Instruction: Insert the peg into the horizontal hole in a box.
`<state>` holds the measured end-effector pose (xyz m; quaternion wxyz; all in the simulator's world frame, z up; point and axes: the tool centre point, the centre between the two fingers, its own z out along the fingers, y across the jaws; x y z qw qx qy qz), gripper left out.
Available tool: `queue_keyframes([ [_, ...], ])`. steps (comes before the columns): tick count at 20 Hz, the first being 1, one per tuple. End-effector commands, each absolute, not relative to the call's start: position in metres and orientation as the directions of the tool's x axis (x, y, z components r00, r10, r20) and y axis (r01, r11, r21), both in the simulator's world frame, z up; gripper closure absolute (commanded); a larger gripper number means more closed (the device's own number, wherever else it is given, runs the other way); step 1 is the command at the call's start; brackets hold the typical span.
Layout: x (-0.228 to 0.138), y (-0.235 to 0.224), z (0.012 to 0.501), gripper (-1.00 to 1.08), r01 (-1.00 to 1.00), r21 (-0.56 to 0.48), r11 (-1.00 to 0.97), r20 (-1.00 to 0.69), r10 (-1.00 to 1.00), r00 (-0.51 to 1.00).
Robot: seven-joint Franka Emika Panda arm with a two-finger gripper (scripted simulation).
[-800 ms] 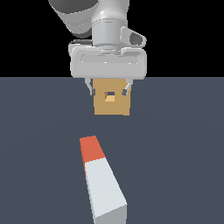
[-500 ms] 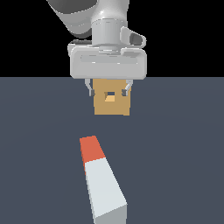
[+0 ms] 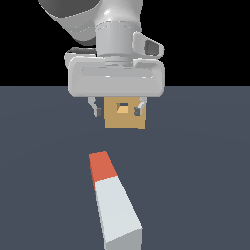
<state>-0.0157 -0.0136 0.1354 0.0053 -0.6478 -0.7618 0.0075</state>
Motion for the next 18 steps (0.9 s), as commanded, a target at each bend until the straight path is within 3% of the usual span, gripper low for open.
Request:
queue_keyframes([
  [1, -0.018, -0.030, 0.129, -0.92, 0.983, -0.017, 0.181, -0.002, 0.984, -0.181],
  [18, -0.019, -0.150, 0.079, -0.92, 0.943, -0.002, 0.333, 0.000, 0.943, -0.333],
])
